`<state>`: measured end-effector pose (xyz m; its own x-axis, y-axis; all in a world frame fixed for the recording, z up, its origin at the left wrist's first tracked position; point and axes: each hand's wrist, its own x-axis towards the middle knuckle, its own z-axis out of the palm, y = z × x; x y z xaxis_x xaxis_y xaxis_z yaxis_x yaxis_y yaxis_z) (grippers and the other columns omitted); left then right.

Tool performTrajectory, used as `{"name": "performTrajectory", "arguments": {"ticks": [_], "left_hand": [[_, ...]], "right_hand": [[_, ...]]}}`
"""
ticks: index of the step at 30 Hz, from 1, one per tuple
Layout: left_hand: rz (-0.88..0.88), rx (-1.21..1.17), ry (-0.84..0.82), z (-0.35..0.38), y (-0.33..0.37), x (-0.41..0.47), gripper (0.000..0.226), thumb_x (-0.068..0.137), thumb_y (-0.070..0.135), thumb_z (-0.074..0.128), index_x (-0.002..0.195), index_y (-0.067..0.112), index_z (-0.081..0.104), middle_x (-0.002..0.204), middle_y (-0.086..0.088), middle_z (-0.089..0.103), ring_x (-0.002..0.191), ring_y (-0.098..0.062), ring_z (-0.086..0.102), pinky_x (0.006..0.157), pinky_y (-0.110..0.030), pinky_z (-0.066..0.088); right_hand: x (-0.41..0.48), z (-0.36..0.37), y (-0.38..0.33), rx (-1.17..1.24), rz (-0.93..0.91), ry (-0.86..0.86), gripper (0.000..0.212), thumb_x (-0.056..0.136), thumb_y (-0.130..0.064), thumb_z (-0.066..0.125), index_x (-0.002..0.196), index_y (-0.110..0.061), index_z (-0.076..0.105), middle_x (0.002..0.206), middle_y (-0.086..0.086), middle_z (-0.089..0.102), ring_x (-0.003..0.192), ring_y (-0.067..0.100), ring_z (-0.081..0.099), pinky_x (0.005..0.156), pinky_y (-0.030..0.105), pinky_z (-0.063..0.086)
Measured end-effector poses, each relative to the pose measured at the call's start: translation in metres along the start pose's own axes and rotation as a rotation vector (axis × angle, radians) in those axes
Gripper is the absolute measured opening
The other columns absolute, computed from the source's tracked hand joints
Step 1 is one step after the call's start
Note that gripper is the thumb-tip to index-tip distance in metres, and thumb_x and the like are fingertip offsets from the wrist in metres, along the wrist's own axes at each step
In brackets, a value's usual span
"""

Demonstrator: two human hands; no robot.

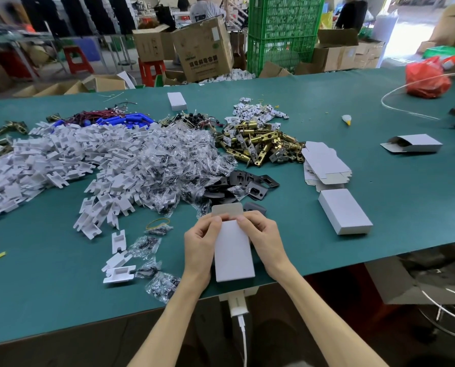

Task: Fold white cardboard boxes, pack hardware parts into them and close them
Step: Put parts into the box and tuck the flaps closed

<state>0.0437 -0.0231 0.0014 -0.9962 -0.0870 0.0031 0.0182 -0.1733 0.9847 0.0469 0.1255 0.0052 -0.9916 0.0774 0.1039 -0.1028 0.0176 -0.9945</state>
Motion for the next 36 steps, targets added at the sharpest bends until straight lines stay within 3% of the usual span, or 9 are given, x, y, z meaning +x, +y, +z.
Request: {"name": "performTrajectory", "arguments": {"ticks": [5,10,14,16,18,20,27,31,36], "left_hand": [[0.04,-0.023,-0.005,-0.001,-0.002,0.0,0.016,0.102,0.016,0.064,0.107,0.024,0.078,0.108,-0.004,0.076,0.095,-0.026,0.068,0.08,-0.049,0.057],[0.085,-0.106,0.019,0.002,0.001,-0.001,0.022,0.097,0.013,0.069,0.109,0.032,0.068,0.102,-0.006,0.071,0.087,-0.019,0.066,0.072,-0.039,0.056],[0.062,-0.129,0.029,0.0,-0.002,-0.001,0.024,0.098,0.016,0.07,0.115,0.031,0.062,0.103,-0.016,0.067,0.084,-0.027,0.065,0.071,-0.047,0.055],[0.081,-0.066,0.012,0.0,-0.002,0.0,0.013,0.097,0.024,0.071,0.11,0.027,0.069,0.106,-0.017,0.069,0.087,-0.027,0.064,0.076,-0.053,0.055],[0.075,-0.03,-0.012,0.001,-0.001,0.0,0.016,0.096,0.036,0.071,0.101,0.021,0.074,0.104,-0.014,0.073,0.087,-0.025,0.065,0.076,-0.054,0.054],[0.062,-0.007,-0.028,0.002,-0.001,-0.001,0.023,0.098,0.04,0.068,0.097,0.018,0.075,0.098,-0.011,0.075,0.081,-0.022,0.065,0.068,-0.046,0.054],[0.063,0.06,-0.005,0.003,-0.003,0.001,0.013,0.102,0.024,0.066,0.093,0.018,0.074,0.093,-0.004,0.076,0.08,-0.014,0.068,0.067,-0.032,0.055],[0.067,0.088,-0.011,0.003,-0.003,0.001,0.01,0.103,0.019,0.064,0.097,0.016,0.073,0.097,-0.005,0.076,0.086,-0.019,0.07,0.073,-0.039,0.057],[0.08,0.12,-0.018,0.004,-0.002,0.001,0.009,0.103,0.014,0.063,0.104,0.009,0.071,0.099,-0.006,0.076,0.09,-0.018,0.07,0.076,-0.033,0.057]], "right_hand": [[-0.002,0.002,-0.003,0.016,-0.002,0.005,0.01,0.1,-0.019,0.065,0.106,-0.015,0.072,0.106,0.002,0.069,0.095,0.027,0.067,0.078,0.038,0.052],[-0.004,0.004,-0.009,0.091,-0.032,0.018,0.045,0.098,-0.019,0.068,0.137,-0.037,0.055,0.111,0.01,0.067,0.094,0.021,0.067,0.077,0.032,0.056],[-0.002,0.004,-0.004,0.028,-0.007,0.008,0.015,0.099,-0.019,0.066,0.114,-0.019,0.069,0.106,0.003,0.072,0.089,0.018,0.067,0.076,0.04,0.055],[-0.001,0.003,-0.002,0.008,-0.015,0.01,0.011,0.099,-0.021,0.066,0.108,-0.016,0.07,0.102,0.0,0.073,0.086,0.014,0.066,0.073,0.033,0.054],[-0.001,0.003,-0.001,-0.011,-0.036,0.012,0.01,0.099,-0.025,0.066,0.103,-0.017,0.07,0.097,-0.001,0.073,0.082,0.011,0.065,0.068,0.026,0.052],[-0.001,0.003,0.0,-0.032,-0.043,0.011,0.012,0.099,-0.029,0.066,0.098,-0.018,0.07,0.093,-0.001,0.072,0.078,0.011,0.064,0.065,0.025,0.05],[0.001,0.004,0.003,-0.095,-0.06,0.018,0.014,0.099,-0.029,0.066,0.093,-0.017,0.07,0.087,-0.002,0.071,0.076,0.01,0.062,0.067,0.031,0.049],[0.0,0.004,0.003,-0.127,-0.054,0.029,0.018,0.099,-0.032,0.065,0.094,-0.016,0.07,0.086,0.0,0.071,0.076,0.011,0.062,0.067,0.033,0.048],[0.0,0.005,0.002,-0.141,-0.025,0.053,0.017,0.1,-0.029,0.063,0.091,-0.016,0.069,0.084,0.001,0.071,0.074,0.009,0.062,0.066,0.032,0.048]]}}
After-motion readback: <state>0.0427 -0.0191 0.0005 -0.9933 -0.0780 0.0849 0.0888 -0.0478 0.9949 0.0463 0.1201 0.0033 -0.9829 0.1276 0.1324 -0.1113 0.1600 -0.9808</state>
